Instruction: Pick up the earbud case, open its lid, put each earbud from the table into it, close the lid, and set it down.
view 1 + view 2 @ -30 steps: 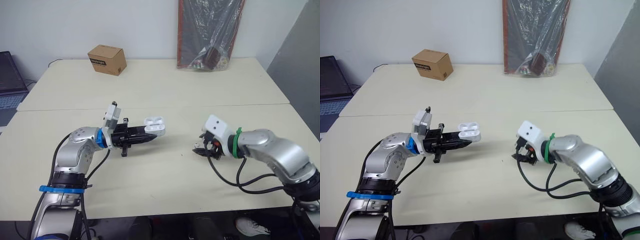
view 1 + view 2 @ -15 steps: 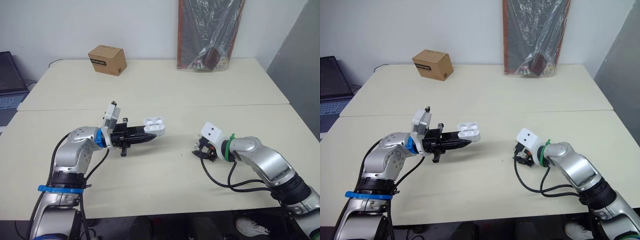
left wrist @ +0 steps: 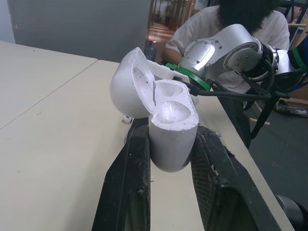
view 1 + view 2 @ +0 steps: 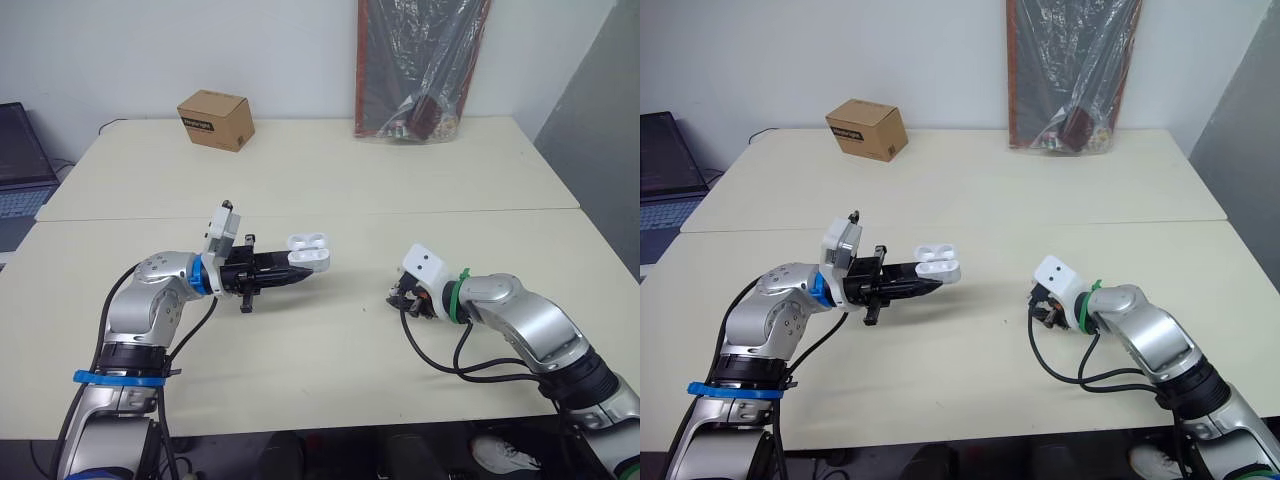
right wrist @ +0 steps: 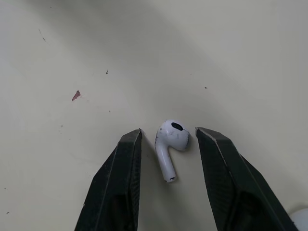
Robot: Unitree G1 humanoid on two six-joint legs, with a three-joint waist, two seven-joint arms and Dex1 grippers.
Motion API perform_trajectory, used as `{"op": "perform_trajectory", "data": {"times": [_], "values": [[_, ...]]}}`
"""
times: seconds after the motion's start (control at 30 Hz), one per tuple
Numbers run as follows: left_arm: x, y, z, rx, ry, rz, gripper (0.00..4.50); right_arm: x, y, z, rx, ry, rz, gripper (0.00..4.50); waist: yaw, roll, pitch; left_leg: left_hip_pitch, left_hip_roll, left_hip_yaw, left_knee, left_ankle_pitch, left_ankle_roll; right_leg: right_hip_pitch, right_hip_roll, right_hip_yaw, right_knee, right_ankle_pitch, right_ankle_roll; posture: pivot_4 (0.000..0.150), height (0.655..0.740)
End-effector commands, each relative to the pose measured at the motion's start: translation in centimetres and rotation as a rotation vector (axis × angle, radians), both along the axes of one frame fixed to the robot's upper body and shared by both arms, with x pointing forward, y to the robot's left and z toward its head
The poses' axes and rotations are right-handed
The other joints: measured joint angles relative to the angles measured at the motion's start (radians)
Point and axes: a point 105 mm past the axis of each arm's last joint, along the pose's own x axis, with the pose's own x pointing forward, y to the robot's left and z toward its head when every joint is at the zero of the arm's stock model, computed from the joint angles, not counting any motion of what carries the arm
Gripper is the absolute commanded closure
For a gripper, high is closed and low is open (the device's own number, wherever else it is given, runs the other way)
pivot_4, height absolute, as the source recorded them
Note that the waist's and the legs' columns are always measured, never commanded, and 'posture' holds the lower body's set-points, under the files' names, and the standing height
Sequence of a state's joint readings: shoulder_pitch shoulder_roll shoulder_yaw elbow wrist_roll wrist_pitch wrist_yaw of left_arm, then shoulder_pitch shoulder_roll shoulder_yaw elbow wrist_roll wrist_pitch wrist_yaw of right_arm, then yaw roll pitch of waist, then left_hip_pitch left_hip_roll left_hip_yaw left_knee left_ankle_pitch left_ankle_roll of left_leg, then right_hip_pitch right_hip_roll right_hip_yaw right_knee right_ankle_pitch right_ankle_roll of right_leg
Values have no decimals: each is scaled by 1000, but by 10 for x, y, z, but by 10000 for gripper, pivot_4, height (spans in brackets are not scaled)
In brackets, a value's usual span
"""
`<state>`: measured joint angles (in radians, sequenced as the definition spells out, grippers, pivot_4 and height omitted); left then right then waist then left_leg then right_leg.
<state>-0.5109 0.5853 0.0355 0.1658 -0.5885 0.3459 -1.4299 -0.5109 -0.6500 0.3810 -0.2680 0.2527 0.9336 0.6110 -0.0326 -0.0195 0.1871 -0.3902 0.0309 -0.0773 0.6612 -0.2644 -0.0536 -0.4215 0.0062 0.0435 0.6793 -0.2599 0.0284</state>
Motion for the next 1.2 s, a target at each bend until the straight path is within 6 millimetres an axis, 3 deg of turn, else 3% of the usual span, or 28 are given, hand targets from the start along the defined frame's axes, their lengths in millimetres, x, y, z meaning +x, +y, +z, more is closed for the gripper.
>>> {"op": "perform_trajectory", "data": {"times": [0.03,0.1,0.13,0.43,0.57,0.8,1.2], "values": [[-3,-1,10,-10,-41,-11,36490,4,-10,4,-16,-16,-35,33467,0,0,0,0,0,0,0,0,0,0,0,0,0,0,0,1500,7400],[-4,-1,10,-11,-40,-11,36490,4,-11,5,-18,-14,-35,40321,0,0,0,0,0,0,0,0,0,0,0,0,0,0,0,1500,7400],[-4,-1,9,-11,-40,-11,36490,4,-11,5,-19,-13,-36,41014,0,0,0,0,0,0,0,0,0,0,0,0,0,0,0,1500,7400],[-4,-1,9,-11,-38,-10,36490,-6,-21,12,-93,-6,85,41008,2,0,0,0,0,0,0,0,0,0,0,0,0,0,0,1500,7400],[-4,-1,8,-5,-40,-11,36490,-22,-36,15,-206,0,260,41008,1,0,0,0,0,0,0,0,0,0,0,0,-1,0,0,1500,7400],[-4,-3,9,-15,-44,-12,36490,-35,-79,3,-454,76,482,41008,-2,0,1,0,0,1,0,0,0,0,0,0,-1,0,0,1500,7400],[-6,-2,8,-19,-45,-1,36490,-32,-101,-6,-573,90,628,41008,3,-1,0,2,0,1,1,0,0,2,-1,0,-1,0,0,1500,7400]]}}
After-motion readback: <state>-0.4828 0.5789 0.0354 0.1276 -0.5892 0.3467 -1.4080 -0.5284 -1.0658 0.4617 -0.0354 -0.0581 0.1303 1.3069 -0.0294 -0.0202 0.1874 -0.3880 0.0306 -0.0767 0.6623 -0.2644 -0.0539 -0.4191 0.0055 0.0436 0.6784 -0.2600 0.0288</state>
